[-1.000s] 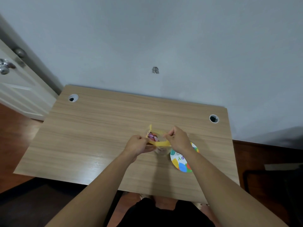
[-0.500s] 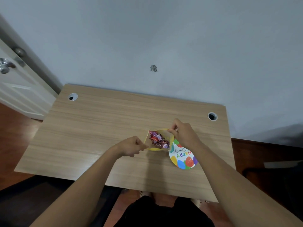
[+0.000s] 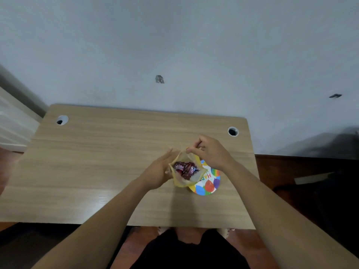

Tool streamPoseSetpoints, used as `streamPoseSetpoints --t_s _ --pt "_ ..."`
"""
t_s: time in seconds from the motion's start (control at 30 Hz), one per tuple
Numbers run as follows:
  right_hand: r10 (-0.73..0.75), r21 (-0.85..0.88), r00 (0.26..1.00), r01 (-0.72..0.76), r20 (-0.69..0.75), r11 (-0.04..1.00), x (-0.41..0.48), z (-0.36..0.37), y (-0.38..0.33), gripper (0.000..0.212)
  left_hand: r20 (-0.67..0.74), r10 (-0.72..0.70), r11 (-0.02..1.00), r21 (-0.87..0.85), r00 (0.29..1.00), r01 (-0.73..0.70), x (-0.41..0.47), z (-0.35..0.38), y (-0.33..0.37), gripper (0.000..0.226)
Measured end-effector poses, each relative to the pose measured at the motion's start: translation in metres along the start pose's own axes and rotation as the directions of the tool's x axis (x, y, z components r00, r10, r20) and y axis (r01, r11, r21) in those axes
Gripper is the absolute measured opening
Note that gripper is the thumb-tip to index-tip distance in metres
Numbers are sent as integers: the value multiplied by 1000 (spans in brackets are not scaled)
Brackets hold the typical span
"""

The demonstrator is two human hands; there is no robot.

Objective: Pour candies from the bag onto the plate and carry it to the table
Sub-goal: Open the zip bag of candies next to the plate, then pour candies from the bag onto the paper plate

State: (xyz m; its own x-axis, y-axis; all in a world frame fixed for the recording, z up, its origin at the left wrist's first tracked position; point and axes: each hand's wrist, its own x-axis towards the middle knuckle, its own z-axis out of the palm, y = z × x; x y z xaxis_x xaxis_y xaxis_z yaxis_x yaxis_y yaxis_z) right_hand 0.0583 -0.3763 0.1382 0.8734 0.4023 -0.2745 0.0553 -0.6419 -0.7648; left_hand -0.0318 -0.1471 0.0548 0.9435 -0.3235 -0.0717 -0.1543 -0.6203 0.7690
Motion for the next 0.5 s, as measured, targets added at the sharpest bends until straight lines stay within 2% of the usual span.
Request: streamPoseSetpoints --t_s 0.07,0.1,0.2,0.23,0.33,0.4,0.5 --pt "47 119 999 -46 -9 992 -4 -10 4 22 -70 -4 997 -76 998 -1 7 4 14 41" --pt "81 197 997 -78 -8 977 -7 -14 8 21 -70 -20 994 -108 997 12 10 7 18 31" --pt "218 442 975 -211 36 872 -15 -25 27 31 -84 -101 984 -153 991 87 18 14 29 34" --pt "262 534 963 -255 64 806 -18 -28 33 39 -75 -129 975 -190 989 113 19 16 32 36" --pt "363 750 924 -322 117 578 -26 -30 56 67 -37 -234 876 -441 972 194 21 26 44 34" --pt "407 780 900 -364 155 508 -33 -23 73 76 -21 -254 843 -496 967 210 23 37 44 33" --pt "392 750 882 -441 260 494 -44 -3 101 99 35 -272 827 -502 962 252 26 56 38 38"
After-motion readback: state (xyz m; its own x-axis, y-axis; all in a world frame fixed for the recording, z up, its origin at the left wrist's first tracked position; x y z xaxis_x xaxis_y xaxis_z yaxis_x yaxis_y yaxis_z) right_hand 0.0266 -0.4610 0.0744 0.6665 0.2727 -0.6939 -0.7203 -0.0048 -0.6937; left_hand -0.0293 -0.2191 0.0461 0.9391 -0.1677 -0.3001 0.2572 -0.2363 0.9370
